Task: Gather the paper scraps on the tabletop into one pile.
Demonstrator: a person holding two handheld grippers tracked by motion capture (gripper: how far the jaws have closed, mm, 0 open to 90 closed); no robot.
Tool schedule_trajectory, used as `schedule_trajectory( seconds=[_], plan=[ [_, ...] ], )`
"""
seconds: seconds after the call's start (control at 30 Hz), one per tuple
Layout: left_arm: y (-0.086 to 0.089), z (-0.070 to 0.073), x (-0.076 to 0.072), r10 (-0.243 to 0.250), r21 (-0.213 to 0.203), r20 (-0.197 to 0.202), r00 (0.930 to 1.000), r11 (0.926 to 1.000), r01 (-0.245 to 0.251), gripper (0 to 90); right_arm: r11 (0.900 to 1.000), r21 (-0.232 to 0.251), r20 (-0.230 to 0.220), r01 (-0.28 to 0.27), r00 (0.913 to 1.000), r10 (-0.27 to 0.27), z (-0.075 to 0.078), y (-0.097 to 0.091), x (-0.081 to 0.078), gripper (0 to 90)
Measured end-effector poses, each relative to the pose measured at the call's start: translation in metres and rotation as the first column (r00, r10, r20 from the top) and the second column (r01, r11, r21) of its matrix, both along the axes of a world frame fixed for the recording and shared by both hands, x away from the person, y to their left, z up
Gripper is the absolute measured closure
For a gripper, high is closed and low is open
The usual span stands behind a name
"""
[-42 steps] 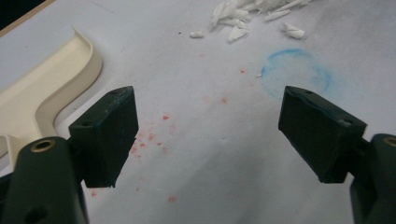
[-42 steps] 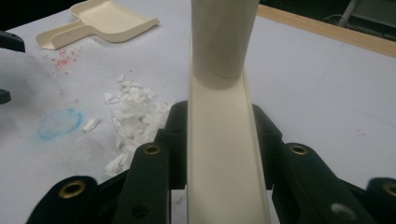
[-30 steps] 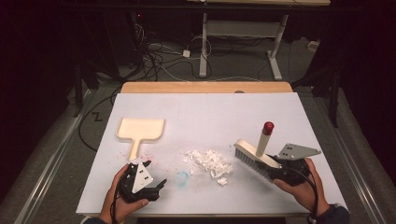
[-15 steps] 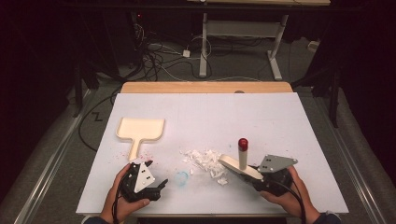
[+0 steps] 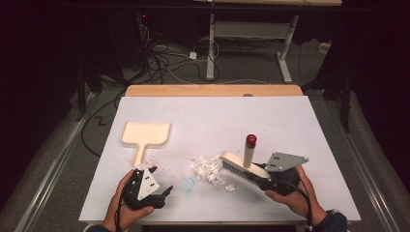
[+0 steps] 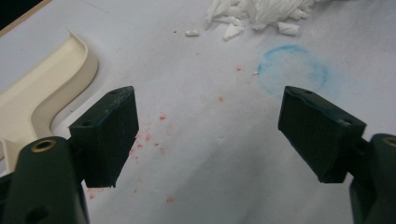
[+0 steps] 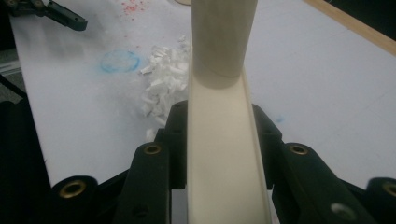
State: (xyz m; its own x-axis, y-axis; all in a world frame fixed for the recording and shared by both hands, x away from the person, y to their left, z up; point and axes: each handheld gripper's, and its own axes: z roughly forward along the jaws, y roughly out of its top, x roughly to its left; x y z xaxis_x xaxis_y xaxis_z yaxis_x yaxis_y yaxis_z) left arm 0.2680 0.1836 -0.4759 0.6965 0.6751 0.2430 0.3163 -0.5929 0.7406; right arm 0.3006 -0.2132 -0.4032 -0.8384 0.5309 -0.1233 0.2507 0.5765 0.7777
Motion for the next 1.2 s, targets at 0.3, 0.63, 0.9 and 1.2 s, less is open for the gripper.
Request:
schedule_trajectory(
  seconds=[0.3, 0.63, 0.9, 1.2],
  plan=[
    [0.000, 0.000, 0.000, 0.006, 0.004, 0.000, 1.0000, 1.0000, -0.006, 19.0, 0.9991, -0.010, -0.012, -0.041, 0.9991, 0.041, 0.003, -0.048, -0.034, 68.1],
    [-0.002, 0.000, 0.000, 0.002, 0.008, 0.001, 1.0000, 1.0000, -0.002, 18.9, 0.9903, -0.076, -0.099, -0.116, 0.9892, 0.108, -0.015, -0.039, -0.048, 68.1],
    [0.000, 0.000, 0.001, 0.000, 0.004, 0.001, 1.0000, 1.0000, 0.000, 18.9, 0.9914, -0.057, -0.062, -0.118, 0.9916, 0.114, -0.022, 0.006, -0.025, 68.1],
    [0.001, 0.000, 0.000, -0.004, 0.002, 0.002, 1.0000, 1.0000, 0.004, 18.9, 0.9930, 0.021, -0.026, -0.116, 0.9928, 0.117, -0.015, 0.021, -0.005, 68.1]
  ],
)
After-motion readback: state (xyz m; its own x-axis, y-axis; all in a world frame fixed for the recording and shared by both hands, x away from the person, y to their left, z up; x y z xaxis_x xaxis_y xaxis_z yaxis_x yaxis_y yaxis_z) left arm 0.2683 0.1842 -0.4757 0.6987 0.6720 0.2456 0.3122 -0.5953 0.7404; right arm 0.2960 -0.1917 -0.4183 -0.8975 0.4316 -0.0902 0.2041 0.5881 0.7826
